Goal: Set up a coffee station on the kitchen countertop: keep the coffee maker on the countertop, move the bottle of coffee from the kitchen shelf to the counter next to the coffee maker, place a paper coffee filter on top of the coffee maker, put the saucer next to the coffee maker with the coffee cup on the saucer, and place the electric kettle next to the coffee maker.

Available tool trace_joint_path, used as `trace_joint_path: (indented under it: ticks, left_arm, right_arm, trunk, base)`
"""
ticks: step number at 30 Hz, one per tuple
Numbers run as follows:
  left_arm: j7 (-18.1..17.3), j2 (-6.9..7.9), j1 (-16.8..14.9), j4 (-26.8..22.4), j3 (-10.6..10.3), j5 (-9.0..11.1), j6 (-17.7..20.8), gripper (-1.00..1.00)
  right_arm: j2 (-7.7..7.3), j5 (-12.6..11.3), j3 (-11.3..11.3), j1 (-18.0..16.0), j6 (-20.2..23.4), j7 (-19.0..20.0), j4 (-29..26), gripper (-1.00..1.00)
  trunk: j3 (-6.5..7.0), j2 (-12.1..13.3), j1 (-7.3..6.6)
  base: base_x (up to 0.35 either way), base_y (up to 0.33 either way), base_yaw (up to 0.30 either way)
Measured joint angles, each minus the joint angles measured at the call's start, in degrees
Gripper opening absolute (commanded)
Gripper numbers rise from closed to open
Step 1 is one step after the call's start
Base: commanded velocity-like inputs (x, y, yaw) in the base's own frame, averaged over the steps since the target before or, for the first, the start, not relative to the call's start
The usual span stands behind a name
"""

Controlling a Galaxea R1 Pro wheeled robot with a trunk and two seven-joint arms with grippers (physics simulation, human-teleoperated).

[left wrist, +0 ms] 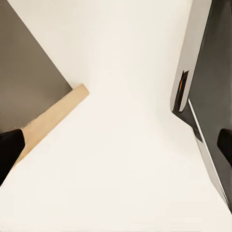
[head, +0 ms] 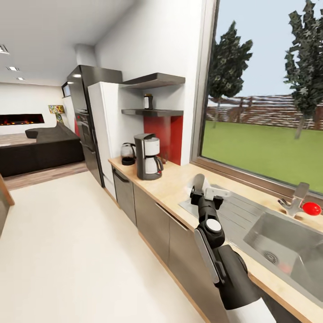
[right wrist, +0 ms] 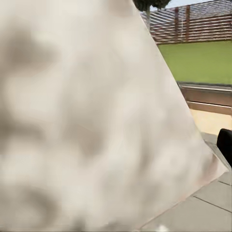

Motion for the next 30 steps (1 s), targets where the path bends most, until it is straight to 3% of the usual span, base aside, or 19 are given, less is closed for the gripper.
trace_joint_path:
  ticks: [4,8,12,16,21,26,30]
  left_arm:
    - [0.06,0.17,-0.17,-0.05,0.05,0.03,-0.58,1.00]
    - [0.14,0.42,-0.60,-0.08,0.07,0.03,-6.29,1.00]
    - [0.14,0.33,-3.22,-0.88,0.01,-0.02,-8.08,1.00]
    - [-0.33,-0.18,-5.77,-4.68,-0.22,-0.35,-8.51,1.00]
    - [-1.11,0.28,-6.26,-13.47,0.42,0.33,-9.07,1.00]
    - [-1.35,0.15,-6.16,-15.30,0.40,2.85,-17.61,1.00]
    - [-1.42,0.19,-6.08,-15.32,0.17,3.19,-19.45,1.00]
  right_arm:
    - [0.00,-0.04,0.00,0.03,0.00,0.00,0.02,-1.00]
    - [0.00,-0.05,0.00,0.11,0.00,0.00,0.09,-1.00]
    - [0.00,-0.05,0.00,0.12,0.00,0.00,0.14,-1.00]
    - [0.01,-0.06,0.00,0.12,0.00,0.00,0.05,-1.00]
    - [0.01,-0.16,0.00,0.12,-0.14,0.00,-0.23,-1.00]
    - [0.09,-0.20,0.00,0.12,-0.17,0.00,-0.58,-1.00]
    - [0.07,-0.21,0.00,0.23,-0.20,0.00,-0.71,-1.00]
  trunk:
    - [0.00,-0.02,-0.01]
    - [0.00,-0.02,-0.01]
    - [0.03,0.00,0.01]
    - [0.03,0.00,0.02]
    - [0.02,0.00,0.02]
    - [0.02,0.00,0.01]
    - [0.05,0.00,0.01]
  base:
    - [0.253,0.244,0.000]
    - [0.250,0.254,0.000]
    - [0.115,0.187,0.000]
    - [0.016,0.028,0.000]
    - [0.002,0.003,0.000]
    - [0.000,0.000,0.000]
    - [0.000,0.142,-0.108]
